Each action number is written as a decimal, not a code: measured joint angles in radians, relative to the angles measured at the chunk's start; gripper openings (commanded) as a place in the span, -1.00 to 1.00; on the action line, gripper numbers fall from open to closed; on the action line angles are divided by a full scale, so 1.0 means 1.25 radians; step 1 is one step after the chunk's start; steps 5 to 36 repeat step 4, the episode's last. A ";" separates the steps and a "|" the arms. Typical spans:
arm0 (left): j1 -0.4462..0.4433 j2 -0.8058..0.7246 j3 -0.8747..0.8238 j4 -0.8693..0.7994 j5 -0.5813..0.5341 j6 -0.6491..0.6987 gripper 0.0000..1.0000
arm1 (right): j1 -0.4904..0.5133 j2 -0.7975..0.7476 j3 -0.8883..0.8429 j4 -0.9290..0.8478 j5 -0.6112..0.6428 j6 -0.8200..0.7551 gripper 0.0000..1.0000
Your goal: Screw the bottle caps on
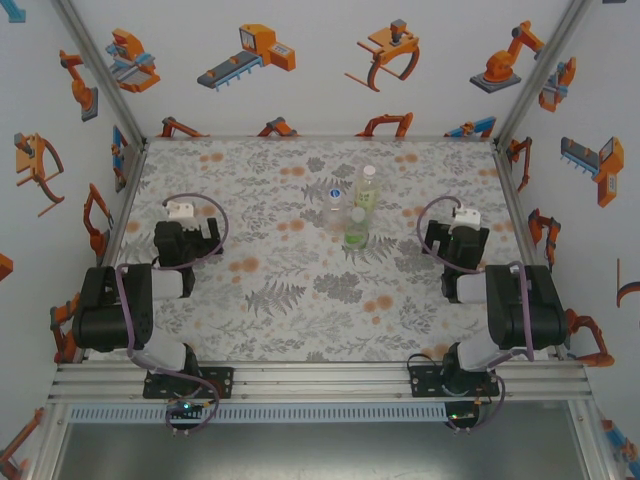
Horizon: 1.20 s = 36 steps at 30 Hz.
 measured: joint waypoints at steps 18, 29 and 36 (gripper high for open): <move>0.005 0.000 0.000 -0.003 0.003 -0.008 0.94 | -0.019 0.000 0.011 -0.010 -0.046 0.001 0.98; 0.005 0.000 0.000 -0.003 0.003 -0.008 0.94 | -0.019 0.000 0.011 -0.010 -0.046 0.001 0.98; 0.005 0.000 0.000 -0.003 0.003 -0.008 0.94 | -0.019 0.000 0.011 -0.010 -0.046 0.001 0.98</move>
